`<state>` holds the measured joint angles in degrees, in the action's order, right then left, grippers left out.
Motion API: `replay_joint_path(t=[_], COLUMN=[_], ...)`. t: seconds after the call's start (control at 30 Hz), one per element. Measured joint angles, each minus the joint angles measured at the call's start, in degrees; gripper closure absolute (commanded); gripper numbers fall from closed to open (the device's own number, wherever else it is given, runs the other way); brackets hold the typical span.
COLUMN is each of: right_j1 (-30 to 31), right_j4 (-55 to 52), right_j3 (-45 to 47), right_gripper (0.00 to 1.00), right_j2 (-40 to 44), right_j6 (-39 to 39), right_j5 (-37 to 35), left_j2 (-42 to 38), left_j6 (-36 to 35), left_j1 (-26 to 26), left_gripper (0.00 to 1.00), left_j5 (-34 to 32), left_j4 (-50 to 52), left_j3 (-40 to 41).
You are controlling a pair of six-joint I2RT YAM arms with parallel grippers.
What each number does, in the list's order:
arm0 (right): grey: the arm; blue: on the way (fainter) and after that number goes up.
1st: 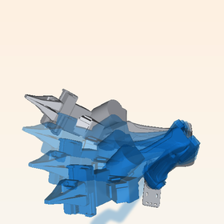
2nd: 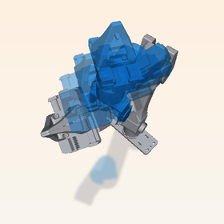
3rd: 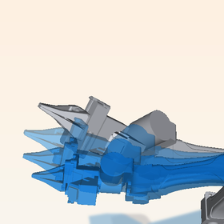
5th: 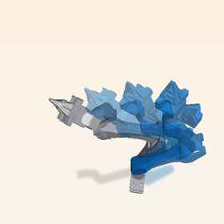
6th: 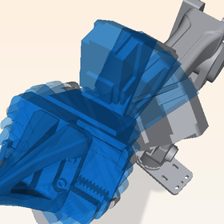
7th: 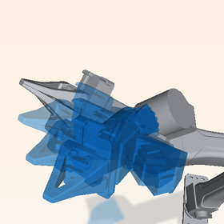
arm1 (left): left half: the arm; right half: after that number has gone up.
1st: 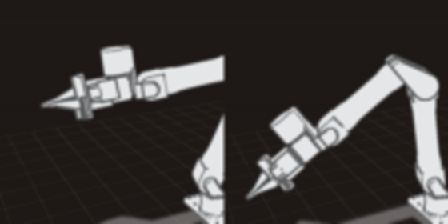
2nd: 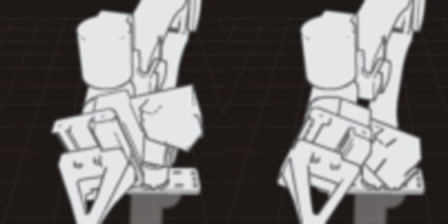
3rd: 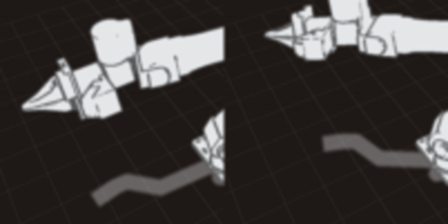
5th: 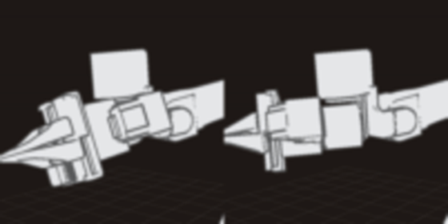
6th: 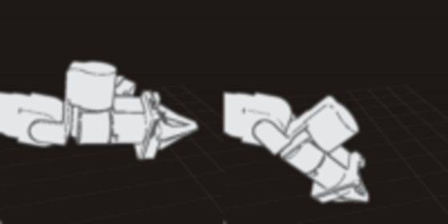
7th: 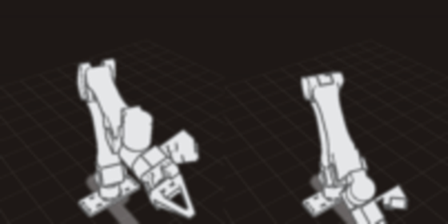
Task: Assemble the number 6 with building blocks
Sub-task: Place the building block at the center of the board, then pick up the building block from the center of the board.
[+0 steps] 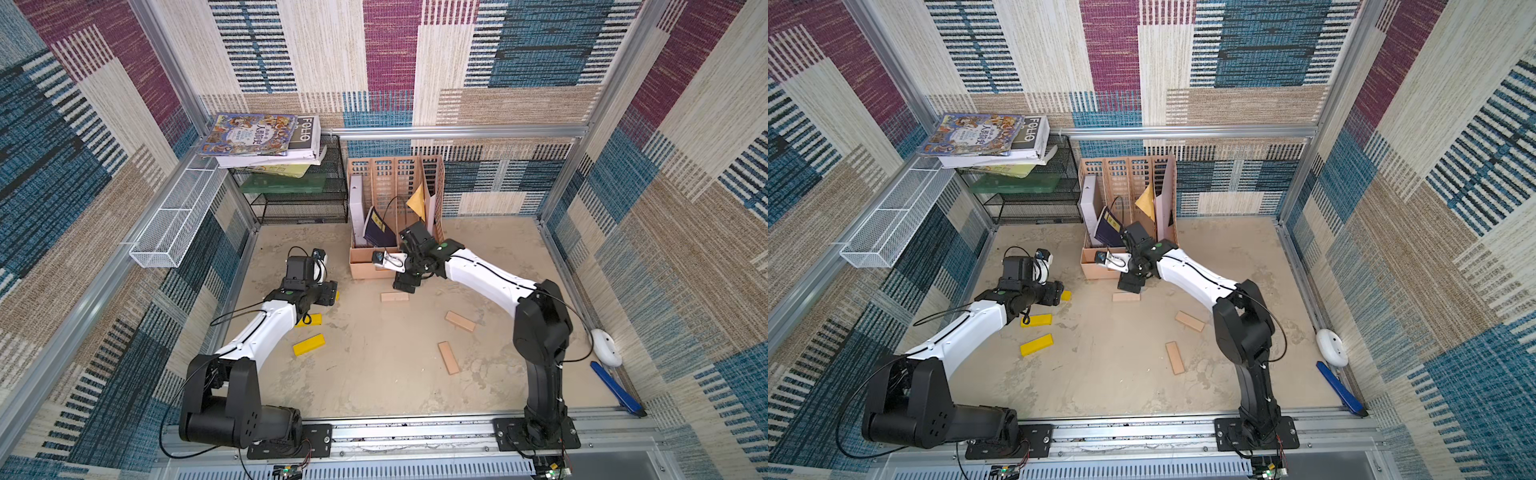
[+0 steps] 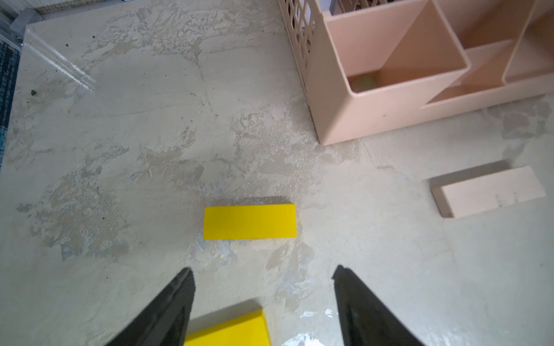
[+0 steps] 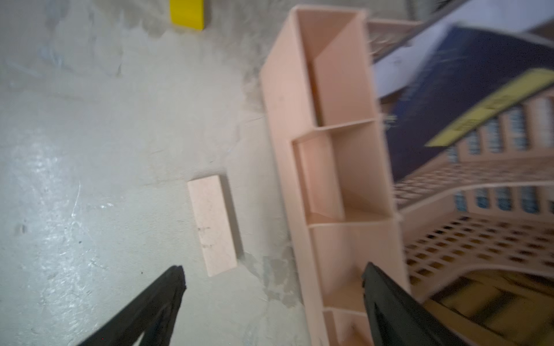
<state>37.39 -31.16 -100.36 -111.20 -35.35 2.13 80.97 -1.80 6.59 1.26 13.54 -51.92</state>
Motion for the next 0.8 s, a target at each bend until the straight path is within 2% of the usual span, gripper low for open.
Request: replay_joint_path(t=[0.13,0.2,0.3,0.37,0.5,0.8], right_j1=[-8.0,-14.1,-19.9,-20.2,-18.5,-19.1], right_j4=[-0.4,-3.8,-9.6,-13.4,-15.1,-14.4], right_j3=[-10.2,-19.3,-28.8,-29.3,-24.7,-20.9], right_gripper=[0.04,0.04,0.04,0.04,0.04,0.04], right_j2=[1.3,-2.5,-8.4,-9.2,-6.3,-4.6], right_j6=[15.1,23.4,31.9,34.6,37.6,39.0], right_j5=[2.2,7.4,13.2,15.6,18.0,18.1], left_j2=[6.0,10.9,15.7,17.4,20.2,23.1], left_j6=[8.7,15.0,25.0,30.7,39.2,51.0], left_j1=[-0.6,-2.3,-5.2,-5.6,-5.7,-5.8], left_gripper=[0.32,0.37,0.38,0.38,0.39,0.37], left_j5=[0.8,3.3,6.7,8.2,9.4,8.9], left_j4=[5.6,8.5,10.8,12.0,12.7,14.4], left_j3=[-5.4,-8.3,-9.2,-9.8,-13.1,-16.4])
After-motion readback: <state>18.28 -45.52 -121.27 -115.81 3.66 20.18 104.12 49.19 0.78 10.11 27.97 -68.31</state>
